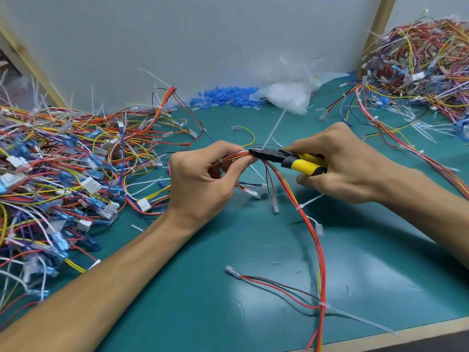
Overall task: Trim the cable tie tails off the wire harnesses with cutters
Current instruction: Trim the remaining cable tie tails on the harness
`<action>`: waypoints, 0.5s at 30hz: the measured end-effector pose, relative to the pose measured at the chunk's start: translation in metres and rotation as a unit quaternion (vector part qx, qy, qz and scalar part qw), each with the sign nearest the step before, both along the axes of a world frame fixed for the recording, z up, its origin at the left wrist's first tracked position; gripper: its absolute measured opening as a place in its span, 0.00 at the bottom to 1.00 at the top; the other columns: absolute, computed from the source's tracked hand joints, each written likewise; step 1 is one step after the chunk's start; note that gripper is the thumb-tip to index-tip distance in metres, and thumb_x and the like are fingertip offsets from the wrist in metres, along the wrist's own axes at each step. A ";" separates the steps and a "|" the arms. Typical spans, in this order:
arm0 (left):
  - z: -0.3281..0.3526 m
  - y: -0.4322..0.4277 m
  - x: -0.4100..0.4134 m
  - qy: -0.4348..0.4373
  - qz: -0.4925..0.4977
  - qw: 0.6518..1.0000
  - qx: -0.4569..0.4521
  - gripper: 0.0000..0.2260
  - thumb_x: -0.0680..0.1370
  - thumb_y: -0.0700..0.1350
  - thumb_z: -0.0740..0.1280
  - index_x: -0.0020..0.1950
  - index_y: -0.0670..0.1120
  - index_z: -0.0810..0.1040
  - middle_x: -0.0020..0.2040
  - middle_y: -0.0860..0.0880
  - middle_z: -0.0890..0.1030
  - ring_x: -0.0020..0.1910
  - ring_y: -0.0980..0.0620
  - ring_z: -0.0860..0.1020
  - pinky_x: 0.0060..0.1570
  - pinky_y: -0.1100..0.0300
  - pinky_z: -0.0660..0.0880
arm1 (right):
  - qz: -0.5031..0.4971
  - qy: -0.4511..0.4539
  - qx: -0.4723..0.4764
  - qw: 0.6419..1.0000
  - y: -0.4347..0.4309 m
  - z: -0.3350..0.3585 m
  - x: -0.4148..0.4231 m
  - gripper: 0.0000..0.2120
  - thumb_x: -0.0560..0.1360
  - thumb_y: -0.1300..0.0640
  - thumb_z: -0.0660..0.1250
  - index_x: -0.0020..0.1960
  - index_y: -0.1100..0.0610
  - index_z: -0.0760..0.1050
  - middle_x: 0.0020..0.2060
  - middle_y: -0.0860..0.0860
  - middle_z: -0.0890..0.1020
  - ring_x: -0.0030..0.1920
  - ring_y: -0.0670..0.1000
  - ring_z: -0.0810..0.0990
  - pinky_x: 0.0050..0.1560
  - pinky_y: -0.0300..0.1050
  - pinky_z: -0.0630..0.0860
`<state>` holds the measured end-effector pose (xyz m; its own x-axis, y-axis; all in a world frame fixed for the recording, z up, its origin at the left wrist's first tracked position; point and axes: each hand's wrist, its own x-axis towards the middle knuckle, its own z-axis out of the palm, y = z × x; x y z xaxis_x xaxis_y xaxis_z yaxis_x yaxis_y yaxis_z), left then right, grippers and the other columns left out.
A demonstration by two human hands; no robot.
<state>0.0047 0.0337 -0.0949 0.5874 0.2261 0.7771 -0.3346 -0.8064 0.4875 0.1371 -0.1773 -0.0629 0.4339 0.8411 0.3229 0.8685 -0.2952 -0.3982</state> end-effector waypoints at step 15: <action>-0.001 0.000 0.002 -0.014 -0.006 1.000 0.004 0.07 0.78 0.46 0.76 0.45 0.43 0.87 0.29 0.48 0.81 0.27 0.43 0.79 0.28 0.50 0.72 | -0.004 0.023 -0.011 1.000 0.001 0.002 -0.003 0.06 0.63 0.59 0.67 0.36 0.60 0.71 0.29 0.57 0.63 0.32 0.51 0.57 0.30 0.55 0.59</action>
<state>0.0065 0.0334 -0.0958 0.5684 0.2137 0.7945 -0.3570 -0.8060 0.4721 0.1344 -0.1765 -0.0610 0.4550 0.8437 0.2849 0.8471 -0.3114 -0.4307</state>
